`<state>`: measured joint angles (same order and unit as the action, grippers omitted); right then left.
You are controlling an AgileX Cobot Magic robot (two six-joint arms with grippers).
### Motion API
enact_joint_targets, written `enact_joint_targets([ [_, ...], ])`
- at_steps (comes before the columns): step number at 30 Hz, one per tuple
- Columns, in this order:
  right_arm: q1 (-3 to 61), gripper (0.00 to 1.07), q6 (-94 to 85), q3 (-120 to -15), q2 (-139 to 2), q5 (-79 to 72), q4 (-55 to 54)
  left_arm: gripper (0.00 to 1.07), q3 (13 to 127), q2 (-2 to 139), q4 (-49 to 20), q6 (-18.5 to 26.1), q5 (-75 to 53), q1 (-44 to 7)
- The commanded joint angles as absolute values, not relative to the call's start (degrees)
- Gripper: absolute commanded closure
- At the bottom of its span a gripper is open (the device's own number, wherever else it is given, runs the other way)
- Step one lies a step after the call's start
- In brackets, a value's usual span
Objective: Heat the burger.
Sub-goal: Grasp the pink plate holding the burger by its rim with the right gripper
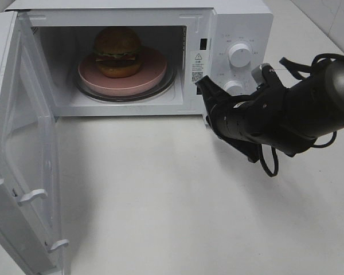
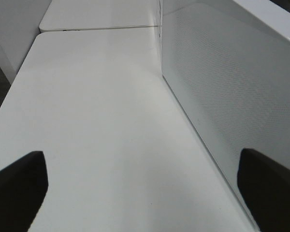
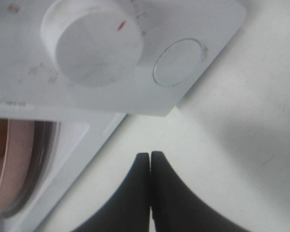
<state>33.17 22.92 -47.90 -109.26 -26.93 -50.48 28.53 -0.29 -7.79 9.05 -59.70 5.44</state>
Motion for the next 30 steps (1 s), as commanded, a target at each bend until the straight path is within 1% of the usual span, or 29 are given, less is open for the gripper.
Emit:
enact_joint_targets([
  [1, 32.9, 1.06, 10.6, -47.8, -106.7, -21.1, -49.7, 0.06, 28.4, -1.5, -8.2, 9.0, -59.4, 5.6],
  [2, 32.9, 1.06, 4.6, -47.8, -105.8, -17.7, -49.5, 0.06, 28.4, -1.5, -8.2, 9.0, -59.4, 5.6],
  [3, 32.9, 1.06, 4.6, -47.8, -105.8, -17.7, -49.5, 0.06, 28.4, -1.5, -8.2, 9.0, -59.4, 5.6],
  [4, 32.9, 1.06, -1.5, -47.8, -104.9, -13.5, -48.4, 0.06, 28.4, -1.5, -8.2, 9.0, -59.4, 5.6],
  [8, 32.9, 1.06, -7.3, -47.8, -103.7, -7.6, -45.8, 0.06, 28.4, -1.5, -8.2, 9.0, -59.4, 5.6],
  [10, 32.9, 1.06, -9.7, -47.8, -102.4, -2.9, -41.4, 0.06, 28.4, -1.5, -8.2, 9.0, -59.4, 5.6],
  [11, 32.9, 1.06, -9.7, -47.8, -102.4, -2.9, -41.4, 0.06, 28.4, -1.5, -8.2, 9.0, -59.4, 5.6],
  [13, 32.9, 1.06, -11.0, -48.8, -101.4, 1.6, -35.1, 0.06, 28.4, -1.5, -8.2, 9.0, -59.4, 5.6],
  [14, 32.9, 1.06, -11.0, -48.8, -101.4, 1.6, -35.1, 0.06, 28.4, -1.5, -8.2, 9.0, -59.4, 5.6],
  [15, 32.9, 1.06, -11.4, -50.4, -101.1, 6.2, -29.9, 0.06, 28.4, -1.5, -8.2, 9.0, -59.4, 5.6],
  [16, 32.9, 1.06, -11.4, -50.4, -101.1, 6.2, -29.9, 0.06, 28.4, -1.5, -8.2, 9.0, -59.4, 5.6],
  [18, 32.9, 1.06, -11.3, -53.7, -101.1, 15.1, -23.0, 0.06, 28.4, -1.5, -8.2, 9.0, -59.4, 5.6],
  [19, 32.9, 1.06, -11.3, -53.7, -101.1, 15.1, -23.0, 0.06, 28.4, -1.5, -8.2, 9.0, -59.4, 5.6],
  [20, 32.9, 1.06, -11.3, -54.8, -101.1, 17.5, -20.8, 0.06, 28.4, -1.5, -8.2, 9.0, -59.4, 5.6],
  [21, 32.9, 1.06, -11.3, -56.8, -101.1, 21.6, -16.4, 0.06, 28.4, -1.5, -8.2, 9.0, -59.4, 5.6],
  [23, 32.9, 1.06, -11.3, -57.9, -101.1, 23.1, -14.7, 0.06, 28.4, -1.5, -8.2, 9.0, -59.4, 5.6],
  [24, 32.9, 1.06, -11.4, -60.0, -101.1, 26.8, -10.1, 0.06, 28.4, -1.5, -8.2, 9.0, -59.4, 5.6],
  [25, 32.9, 1.06, -11.4, -60.0, -101.1, 26.8, -10.1, 0.06, 28.4, -1.5, -8.2, 9.0, -59.4, 5.6],
  [26, 32.9, 1.05, -12.0, -61.9, -101.1, 30.4, -6.4, 0.06, 28.4, -1.5, -8.2, 9.0, -59.4, 5.6],
  [27, 32.9, 1.05, -12.0, -61.9, -101.1, 30.4, -6.4, 0.06, 28.4, -1.5, -8.2, 9.0, -59.4, 5.6],
  [28, 32.9, 1.05, -13.6, -63.7, -101.1, 33.6, -3.2, 0.06, 28.4, -1.5, -8.2, 9.0, -59.4, 5.6],
  [30, 32.9, 1.05, -14.8, -64.6, -101.1, 35.2, -1.9, 0.06, 28.4, -1.5, -8.2, 9.0, -59.4, 5.6],
])
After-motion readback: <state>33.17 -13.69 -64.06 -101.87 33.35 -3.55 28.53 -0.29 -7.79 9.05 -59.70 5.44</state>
